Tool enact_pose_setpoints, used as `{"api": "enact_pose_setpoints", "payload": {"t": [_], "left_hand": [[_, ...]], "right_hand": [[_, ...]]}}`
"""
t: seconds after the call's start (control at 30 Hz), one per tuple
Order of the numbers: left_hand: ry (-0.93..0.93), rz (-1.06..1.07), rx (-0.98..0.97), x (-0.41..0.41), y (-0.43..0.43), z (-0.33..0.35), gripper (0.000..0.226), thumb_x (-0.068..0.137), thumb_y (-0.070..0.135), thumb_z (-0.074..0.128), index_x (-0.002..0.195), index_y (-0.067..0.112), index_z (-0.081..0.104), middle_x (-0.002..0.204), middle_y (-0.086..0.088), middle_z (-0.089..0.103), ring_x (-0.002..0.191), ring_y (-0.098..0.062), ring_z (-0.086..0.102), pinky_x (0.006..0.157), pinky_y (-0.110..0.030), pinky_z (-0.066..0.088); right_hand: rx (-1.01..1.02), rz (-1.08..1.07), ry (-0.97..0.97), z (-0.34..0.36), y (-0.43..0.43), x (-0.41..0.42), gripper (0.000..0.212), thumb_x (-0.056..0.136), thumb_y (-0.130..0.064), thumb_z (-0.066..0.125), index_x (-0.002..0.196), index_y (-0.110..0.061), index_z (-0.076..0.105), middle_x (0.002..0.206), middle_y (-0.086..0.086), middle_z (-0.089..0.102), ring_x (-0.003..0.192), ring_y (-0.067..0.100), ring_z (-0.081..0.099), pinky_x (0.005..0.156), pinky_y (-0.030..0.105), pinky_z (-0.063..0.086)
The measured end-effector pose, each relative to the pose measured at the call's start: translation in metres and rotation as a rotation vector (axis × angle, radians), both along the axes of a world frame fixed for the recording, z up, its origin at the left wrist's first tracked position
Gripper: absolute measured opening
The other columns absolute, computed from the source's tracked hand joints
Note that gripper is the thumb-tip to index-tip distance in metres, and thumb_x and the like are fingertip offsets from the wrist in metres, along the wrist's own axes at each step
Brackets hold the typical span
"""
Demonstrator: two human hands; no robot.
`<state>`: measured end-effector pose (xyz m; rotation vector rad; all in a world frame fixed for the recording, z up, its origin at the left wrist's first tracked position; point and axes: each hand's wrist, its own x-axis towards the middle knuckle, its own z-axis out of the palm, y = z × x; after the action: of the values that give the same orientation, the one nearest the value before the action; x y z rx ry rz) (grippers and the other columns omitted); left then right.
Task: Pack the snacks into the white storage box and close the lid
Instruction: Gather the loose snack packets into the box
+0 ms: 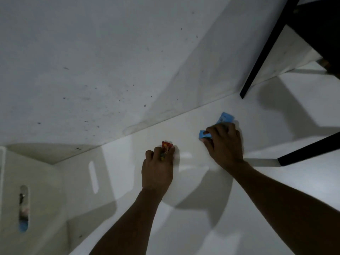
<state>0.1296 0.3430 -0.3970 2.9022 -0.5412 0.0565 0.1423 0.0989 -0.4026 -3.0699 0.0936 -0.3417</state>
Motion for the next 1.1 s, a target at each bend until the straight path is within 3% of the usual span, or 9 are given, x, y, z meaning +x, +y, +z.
{"api": "enact_pose_setpoints", "payload": {"t": [0.07,0.13,0.27,0.47,0.53,0.63,0.77,0.93,1.1], "left_hand": [[0.125,0.096,-0.052,-0.012,0.003,0.009,0.041,0.091,0.034,0.048,0.131,0.031,0.057,0.115,-0.004,0.059,0.087,-0.021,0.051,0.056,-0.031,0.045],[0.232,0.164,-0.097,-0.027,0.012,0.017,0.04,0.094,0.041,0.039,0.13,0.034,0.054,0.117,0.0,0.053,0.091,-0.015,0.046,0.062,-0.03,0.043],[0.175,0.082,-0.151,-0.062,0.044,0.03,0.039,0.082,0.018,0.068,0.12,0.023,0.066,0.1,-0.005,0.056,0.088,-0.027,0.061,0.049,-0.033,0.053],[0.134,0.113,-0.251,-0.102,0.101,0.068,0.035,0.086,0.023,0.057,0.12,0.027,0.067,0.098,0.001,0.057,0.087,-0.02,0.064,0.06,-0.034,0.059],[0.109,0.113,-0.274,-0.11,0.118,0.087,0.035,0.087,0.022,0.056,0.12,0.027,0.066,0.099,0.001,0.058,0.09,-0.019,0.065,0.063,-0.035,0.059],[0.036,0.103,-0.299,-0.116,0.147,0.12,0.037,0.086,0.017,0.061,0.122,0.026,0.067,0.101,0.0,0.059,0.094,-0.02,0.065,0.067,-0.035,0.059],[-0.117,0.124,-0.294,-0.112,0.206,0.172,0.037,0.086,0.014,0.063,0.122,0.022,0.068,0.098,-0.004,0.059,0.089,-0.023,0.063,0.066,-0.032,0.057],[-0.128,0.278,-0.299,-0.103,0.309,0.228,0.035,0.089,0.019,0.061,0.122,0.023,0.068,0.099,-0.006,0.058,0.087,-0.023,0.062,0.075,-0.028,0.049],[0.028,0.473,-0.372,-0.104,0.39,0.228,0.027,0.089,0.028,0.064,0.115,0.023,0.071,0.11,-0.009,0.069,0.101,-0.025,0.066,0.086,-0.027,0.046]], "right_hand": [[0.048,0.017,0.013,-0.002,0.016,-0.019,0.035,0.091,-0.047,0.051,0.105,-0.019,0.064,0.104,0.003,0.067,0.1,0.038,0.056,0.078,0.044,0.048],[0.094,0.098,-0.065,-0.004,0.031,-0.041,0.03,0.091,-0.045,0.055,0.1,-0.018,0.067,0.095,0.001,0.068,0.094,0.036,0.057,0.074,0.043,0.051],[0.189,0.192,-0.137,0.008,0.063,-0.081,0.021,0.083,-0.033,0.066,0.094,-0.017,0.071,0.088,0.002,0.071,0.092,0.034,0.061,0.067,0.037,0.056],[0.251,0.111,0.06,0.02,0.115,-0.133,0.033,0.066,-0.01,0.071,0.097,-0.022,0.068,0.088,0.0,0.067,0.086,0.027,0.058,0.05,0.034,0.052],[0.293,0.062,0.131,0.03,0.137,-0.147,0.034,0.067,-0.008,0.069,0.097,-0.023,0.07,0.087,-0.002,0.068,0.083,0.025,0.059,0.053,0.033,0.052],[0.486,-0.032,0.134,0.062,0.179,-0.153,0.034,0.066,-0.006,0.066,0.096,-0.023,0.071,0.081,0.001,0.068,0.078,0.028,0.061,0.06,0.033,0.048],[0.878,-0.027,0.106,0.137,0.255,-0.127,0.031,0.065,-0.006,0.074,0.092,-0.022,0.072,0.082,-0.001,0.071,0.074,0.021,0.064,0.07,0.033,0.053],[1.303,0.074,0.164,0.235,0.363,-0.089,0.024,0.067,-0.005,0.077,0.086,-0.018,0.071,0.069,0.003,0.068,0.056,0.018,0.061,0.052,0.028,0.05],[1.267,0.168,0.373,0.249,0.458,-0.08,0.023,0.066,-0.011,0.079,0.087,-0.017,0.072,0.071,0.001,0.065,0.059,0.019,0.061,0.057,0.033,0.05]]}}
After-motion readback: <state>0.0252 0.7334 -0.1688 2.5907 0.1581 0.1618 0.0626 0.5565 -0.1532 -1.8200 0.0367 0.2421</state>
